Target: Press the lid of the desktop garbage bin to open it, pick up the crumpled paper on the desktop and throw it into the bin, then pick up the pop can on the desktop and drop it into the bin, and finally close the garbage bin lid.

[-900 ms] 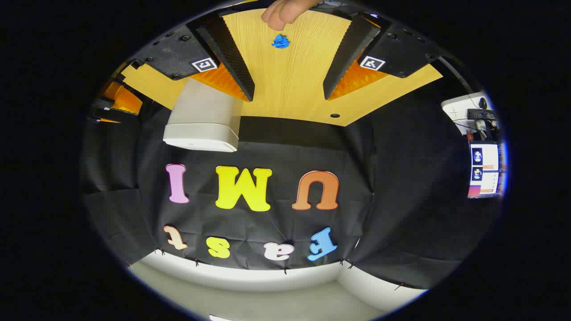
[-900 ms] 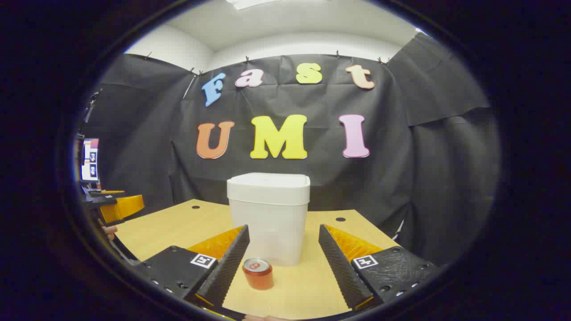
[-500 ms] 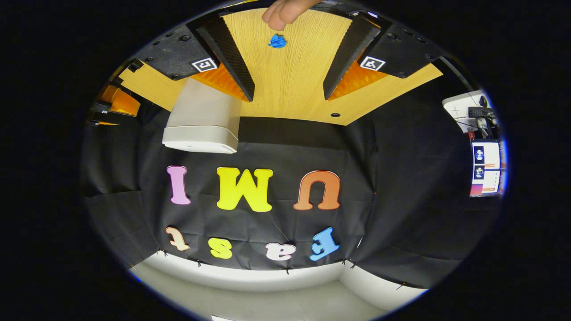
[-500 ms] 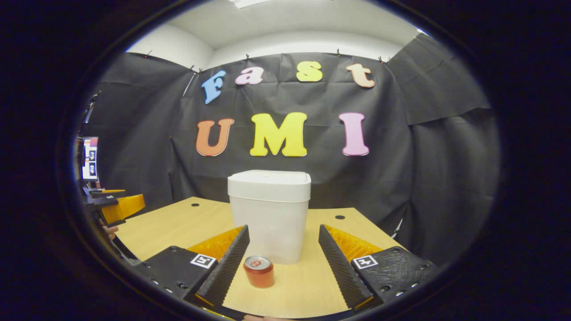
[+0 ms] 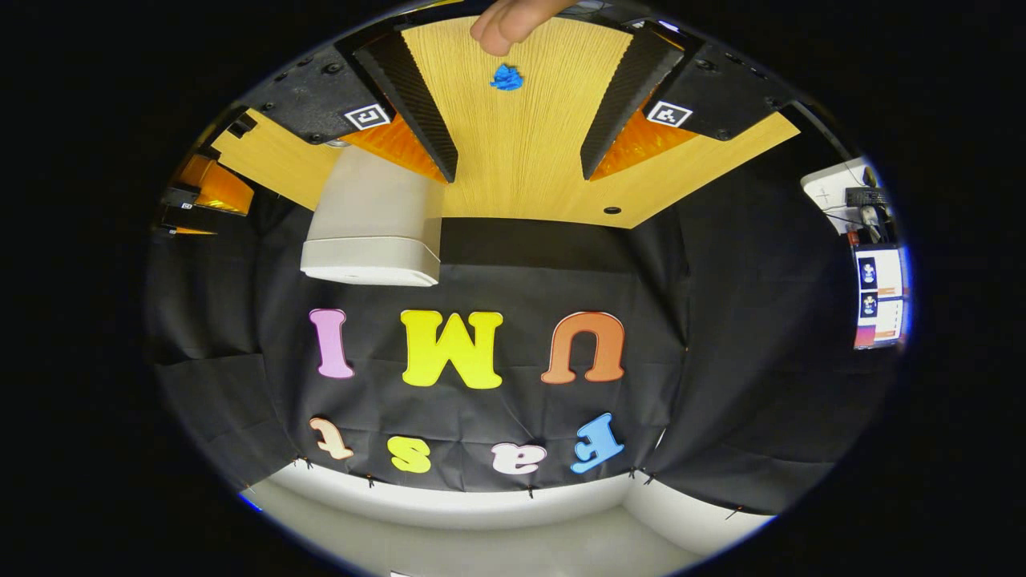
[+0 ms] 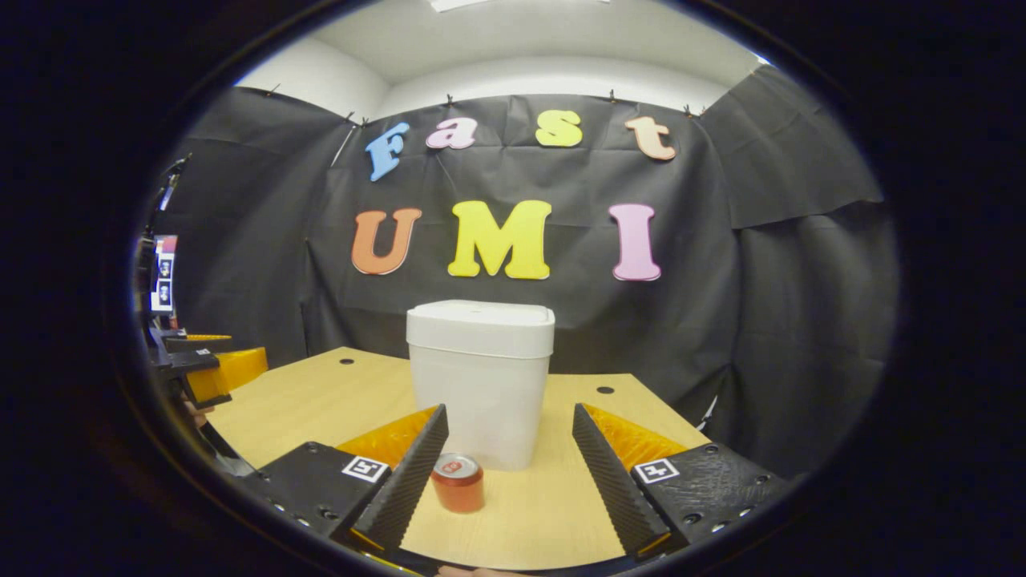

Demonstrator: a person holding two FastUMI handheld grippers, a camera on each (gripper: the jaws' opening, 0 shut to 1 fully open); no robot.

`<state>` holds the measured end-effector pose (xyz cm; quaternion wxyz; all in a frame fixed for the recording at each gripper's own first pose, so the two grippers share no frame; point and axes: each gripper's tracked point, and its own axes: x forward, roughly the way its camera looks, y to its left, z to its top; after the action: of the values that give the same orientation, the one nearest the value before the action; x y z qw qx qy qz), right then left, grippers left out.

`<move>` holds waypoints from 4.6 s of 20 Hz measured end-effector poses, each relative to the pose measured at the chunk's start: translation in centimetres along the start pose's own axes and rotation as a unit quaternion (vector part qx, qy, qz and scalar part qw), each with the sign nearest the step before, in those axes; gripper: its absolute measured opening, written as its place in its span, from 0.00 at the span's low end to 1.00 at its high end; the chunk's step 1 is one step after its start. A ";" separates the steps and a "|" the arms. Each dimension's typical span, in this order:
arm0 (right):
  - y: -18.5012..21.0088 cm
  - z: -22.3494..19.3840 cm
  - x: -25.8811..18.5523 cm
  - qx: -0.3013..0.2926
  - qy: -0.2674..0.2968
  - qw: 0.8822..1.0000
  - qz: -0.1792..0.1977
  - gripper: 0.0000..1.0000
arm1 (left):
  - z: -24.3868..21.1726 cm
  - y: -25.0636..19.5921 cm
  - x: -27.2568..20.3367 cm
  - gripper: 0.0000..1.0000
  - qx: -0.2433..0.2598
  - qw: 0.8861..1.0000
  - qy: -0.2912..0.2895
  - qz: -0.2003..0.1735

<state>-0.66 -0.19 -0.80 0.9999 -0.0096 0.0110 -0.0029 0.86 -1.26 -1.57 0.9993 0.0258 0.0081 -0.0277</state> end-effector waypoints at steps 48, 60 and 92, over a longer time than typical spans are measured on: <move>6.0 9.2 16.1 0.004 0.058 0.998 0.014 0.00 | -4.6 3.4 3.8 1.00 -0.035 0.996 0.075 0.027; 5.0 8.4 15.3 0.079 0.074 0.993 0.038 0.01 | -4.5 3.3 3.9 1.00 -0.031 0.996 0.077 0.021; 3.6 -5.1 3.4 -0.013 0.046 0.998 0.044 0.98 | -13.6 1.8 7.6 1.00 0.032 0.979 0.192 -0.067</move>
<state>2.60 3.30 -6.05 0.9973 -0.0224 0.0575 0.0406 8.32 0.82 -15.20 0.9736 0.0617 0.2010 -0.0891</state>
